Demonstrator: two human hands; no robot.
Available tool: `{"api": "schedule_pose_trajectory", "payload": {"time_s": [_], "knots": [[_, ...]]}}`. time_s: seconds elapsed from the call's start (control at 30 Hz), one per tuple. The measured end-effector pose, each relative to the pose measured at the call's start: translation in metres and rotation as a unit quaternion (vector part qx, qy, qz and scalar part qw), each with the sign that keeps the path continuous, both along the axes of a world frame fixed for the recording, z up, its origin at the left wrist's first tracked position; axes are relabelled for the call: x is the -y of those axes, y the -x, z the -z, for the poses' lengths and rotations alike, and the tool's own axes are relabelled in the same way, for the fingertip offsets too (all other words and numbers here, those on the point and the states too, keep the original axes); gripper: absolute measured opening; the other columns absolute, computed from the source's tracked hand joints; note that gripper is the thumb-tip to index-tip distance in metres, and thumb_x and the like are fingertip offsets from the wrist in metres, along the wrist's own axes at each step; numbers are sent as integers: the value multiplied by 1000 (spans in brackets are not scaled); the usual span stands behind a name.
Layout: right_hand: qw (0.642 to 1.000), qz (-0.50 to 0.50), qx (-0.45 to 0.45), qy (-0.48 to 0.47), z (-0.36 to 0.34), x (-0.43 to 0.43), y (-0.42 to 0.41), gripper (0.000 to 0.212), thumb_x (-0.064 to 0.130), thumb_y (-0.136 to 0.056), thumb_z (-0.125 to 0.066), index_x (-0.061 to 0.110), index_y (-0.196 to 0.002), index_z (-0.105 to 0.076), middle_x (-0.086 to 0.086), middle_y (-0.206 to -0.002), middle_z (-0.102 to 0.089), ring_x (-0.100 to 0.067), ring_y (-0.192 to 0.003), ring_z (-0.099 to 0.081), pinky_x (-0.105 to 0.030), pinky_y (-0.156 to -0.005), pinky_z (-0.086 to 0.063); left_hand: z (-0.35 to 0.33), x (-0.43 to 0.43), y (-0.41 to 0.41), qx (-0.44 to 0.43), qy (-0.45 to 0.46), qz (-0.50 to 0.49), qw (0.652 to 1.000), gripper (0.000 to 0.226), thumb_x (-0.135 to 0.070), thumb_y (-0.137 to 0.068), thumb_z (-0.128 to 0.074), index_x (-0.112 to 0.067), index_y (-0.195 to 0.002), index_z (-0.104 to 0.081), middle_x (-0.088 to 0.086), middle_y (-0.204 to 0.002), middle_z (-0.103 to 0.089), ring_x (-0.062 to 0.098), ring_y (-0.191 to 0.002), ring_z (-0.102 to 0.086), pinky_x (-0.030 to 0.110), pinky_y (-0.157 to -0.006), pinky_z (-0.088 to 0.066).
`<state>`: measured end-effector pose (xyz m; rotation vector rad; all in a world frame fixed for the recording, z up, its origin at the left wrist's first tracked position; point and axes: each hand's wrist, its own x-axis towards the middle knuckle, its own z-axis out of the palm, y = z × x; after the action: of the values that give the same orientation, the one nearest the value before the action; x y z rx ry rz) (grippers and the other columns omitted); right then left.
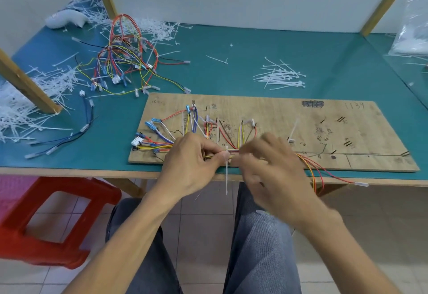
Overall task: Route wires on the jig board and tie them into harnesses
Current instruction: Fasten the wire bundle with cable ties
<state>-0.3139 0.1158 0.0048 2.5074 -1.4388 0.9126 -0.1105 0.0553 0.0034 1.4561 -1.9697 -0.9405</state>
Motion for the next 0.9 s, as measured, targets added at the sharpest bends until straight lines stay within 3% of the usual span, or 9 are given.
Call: {"api": "schedule_pose_trajectory", "payload": {"time_s": [0.1, 0.3, 0.37, 0.43, 0.5, 0.57, 0.63, 0.77, 0.9], "knots": [[999, -12, -30, 11, 34, -16, -5, 27, 6, -93, -69, 22, -112, -79, 4, -107, -70, -29, -87, -56, -41, -74, -35, 0, 3, 0, -17, -31, -6, 999, 10, -36, -91, -82, -32, -83, -85, -21, -77, -77, -7, -60, -64, 20, -52, -47], [1000, -25, 7, 5, 43, -13, -5, 20, 22, -106, -62, 24, -115, -80, 10, -113, -72, -24, -89, -58, -41, -73, -35, 0, 8, 1, -46, -75, -13, 996, 9, -31, -90, -83, -30, -82, -86, -18, -76, -77, 1, -81, -71, 36, -80, -60], [995, -13, 89, -41, 41, -17, -12, 20, 21, -107, -62, 22, -114, -80, 13, -110, -73, -17, -90, -61, -39, -73, -38, 1, 6, 1, -41, -60, -11, 997, 8, -32, -90, -82, -31, -83, -85, -19, -79, -77, 0, -79, -72, 40, -79, -61], [957, -3, 247, -150, 38, -23, -22, 18, 21, -107, -60, 20, -107, -78, 20, -100, -72, -4, -82, -65, -26, -72, -46, 3, 2, 1, -31, -28, -13, 999, 8, -34, -90, -81, -33, -83, -84, -21, -81, -77, 0, -72, -70, 40, -69, -59], [875, 15, 388, -288, 32, -26, -30, 26, 28, -112, -53, 20, -97, -72, 13, -88, -73, -6, -57, -61, -17, -58, -43, 6, -2, 1, -16, 3, -12, 1000, 8, -38, -91, -80, -34, -85, -83, -21, -77, -75, 2, -67, -68, 37, -65, -56], [779, 12, 479, -403, 27, -24, -33, 33, 34, -112, -50, 15, -93, -68, 0, -83, -72, -17, -46, -55, -20, -44, -35, 9, -6, 1, -12, 25, -12, 1000, 5, -39, -91, -80, -35, -89, -83, -22, -73, -73, 2, -62, -64, 34, -66, -57], [718, 11, 523, -459, 21, -20, -34, 35, 36, -111, -52, 10, -93, -67, -7, -80, -68, -20, -46, -52, -19, -42, -26, 10, -9, 0, -12, 36, -10, 999, 4, -38, -91, -78, -36, -93, -82, -24, -78, -74, -1, -61, -62, 35, -68, -58], [685, 38, 559, -466, 16, -15, -36, 34, 35, -108, -59, 7, -90, -68, -8, -72, -57, -18, -45, -49, -16, -42, -22, 11, -15, -1, -9, 70, -4, 997, 10, -42, -92, -74, -39, -99, -79, -31, -93, -75, -4, -82, -71, 35, -77, -60], [676, 42, 574, -461, 18, -15, -36, 32, 36, -104, -66, 6, -93, -74, -8, -70, -58, -18, -48, -56, -17, -37, -26, 14, -17, -2, -33, 69, -3, 997, 8, -39, -94, -76, -39, -101, -80, -34, -95, -74, -2, -84, -73, 36, -75, -61]]}}
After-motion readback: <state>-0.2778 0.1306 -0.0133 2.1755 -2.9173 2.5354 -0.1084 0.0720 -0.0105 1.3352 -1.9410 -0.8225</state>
